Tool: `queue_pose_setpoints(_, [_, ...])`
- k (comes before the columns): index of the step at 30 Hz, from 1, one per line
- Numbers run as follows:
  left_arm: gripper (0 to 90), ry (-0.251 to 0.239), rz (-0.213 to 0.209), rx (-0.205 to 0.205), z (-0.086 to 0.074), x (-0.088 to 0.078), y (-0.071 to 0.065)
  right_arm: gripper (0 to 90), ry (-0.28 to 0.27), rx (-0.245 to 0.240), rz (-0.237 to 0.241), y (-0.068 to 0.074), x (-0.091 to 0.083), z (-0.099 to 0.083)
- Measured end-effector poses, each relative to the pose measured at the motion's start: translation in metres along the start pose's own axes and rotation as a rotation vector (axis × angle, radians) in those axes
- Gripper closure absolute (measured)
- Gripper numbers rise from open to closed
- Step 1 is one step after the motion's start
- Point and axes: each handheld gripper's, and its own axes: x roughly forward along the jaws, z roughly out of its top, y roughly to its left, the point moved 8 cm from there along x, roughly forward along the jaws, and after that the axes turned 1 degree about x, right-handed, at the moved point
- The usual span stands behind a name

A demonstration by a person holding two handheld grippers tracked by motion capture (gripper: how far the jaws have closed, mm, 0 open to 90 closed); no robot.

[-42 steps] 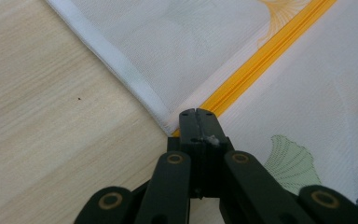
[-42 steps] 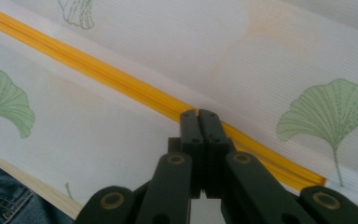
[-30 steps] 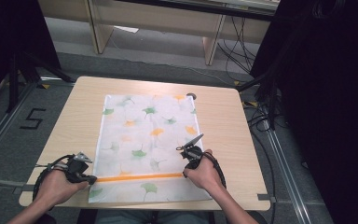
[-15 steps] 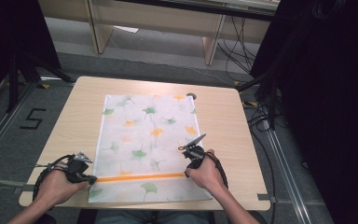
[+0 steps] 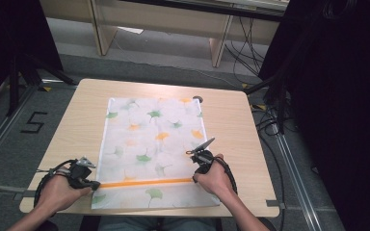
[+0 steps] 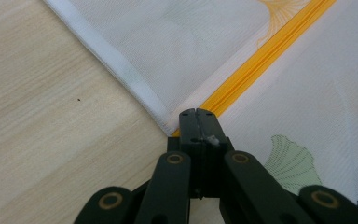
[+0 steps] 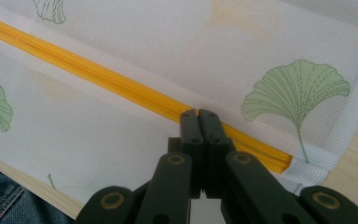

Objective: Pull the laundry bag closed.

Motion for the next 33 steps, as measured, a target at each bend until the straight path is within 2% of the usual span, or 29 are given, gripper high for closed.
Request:
queue_pose_setpoints(1, [90.0, 0.0, -0.001, -0.001, 0.0, 0.0, 0.0, 90.0, -0.007, 0.028, 0.003, 0.002, 0.001, 0.0])
queue_pose_setpoints(4, [90.0, 0.0, 0.001, -0.003, 0.0, 0.0, 0.0, 90.0, -0.013, 0.039, 0.013, 0.002, 0.0, 0.0])
queue_pose_setpoints(8, [90.0, 0.0, 0.0, 0.0, 0.0, 0.0, 0.0, 90.0, -0.011, 0.026, 0.011, 0.001, 0.0, 0.0])
queue_pose_setpoints(9, [90.0, 0.0, -0.001, -0.001, 0.0, 0.0, 0.0, 90.0, -0.006, 0.005, 0.009, -0.001, 0.0, 0.0])
queue_pose_setpoints(11, [90.0, 0.0, 0.001, -0.003, 0.0, 0.0, 0.0, 90.0, 0.008, 0.013, 0.012, -0.001, -0.001, -0.002])
queue_pose_setpoints(13, [90.0, 0.0, -0.001, 0.0, 0.0, 0.0, 0.0, 90.0, 0.002, 0.031, 0.008, -0.001, -0.002, -0.001])
queue_pose_setpoints(14, [90.0, 0.0, -0.001, 0.0, 0.0, 0.0, 0.0, 90.0, -0.021, 0.003, 0.004, -0.005, -0.001, -0.001])
queue_pose_setpoints(15, [90.0, 0.0, -0.001, 0.0, 0.0, 0.0, 0.0, 90.0, -0.021, 0.003, 0.004, -0.005, -0.001, -0.001])
queue_pose_setpoints(16, [90.0, 0.0, -0.001, 0.0, 0.0, 0.0, 0.0, 90.0, -0.022, 0.041, 0.006, -0.004, -0.002, -0.001])
queue_pose_setpoints(17, [90.0, 0.0, -0.001, 0.0, 0.0, 0.0, 0.0, 90.0, -0.042, 0.013, 0.01, -0.005, -0.001, 0.001])
queue_pose_setpoints(18, [90.0, 0.001, 0.0, 0.001, 0.0, 0.0, 0.0, 90.0, -0.042, 0.013, 0.01, -0.005, -0.001, 0.001])
queue_pose_setpoints(19, [90.0, -0.003, 0.006, -0.005, 0.0, 0.001, 0.0, 90.0, -0.026, 0.033, 0.001, -0.005, -0.002, -0.001])
queue_pose_setpoints(21, [90.0, 0.0, 0.0, 0.0, 0.0, 0.0, 0.0, 90.0, -0.027, 0.018, 0.002, -0.009, -0.003, -0.001])
queue_pose_setpoints(22, [90.0, 0.0, 0.002, -0.002, 0.0, 0.0, 0.0, 90.0, -0.011, 0.034, 0.005, -0.008, -0.004, -0.003])
queue_pose_setpoints(28, [90.0, 0.002, 0.001, 0.002, 0.0, 0.0, 0.0, 90.0, -0.01, 0.018, 0.002, -0.01, -0.005, -0.004])
queue_pose_setpoints(29, [90.0, -0.002, 0.007, -0.006, 0.0, 0.001, 0.0, 90.0, -0.025, 0.057, 0.013, -0.008, -0.005, -0.002])
queue_pose_setpoints(33, [90.0, -0.002, 0.006, -0.007, 0.0, 0.001, 0.0, 90.0, -0.03, 0.053, 0.012, -0.009, -0.004, -0.003])
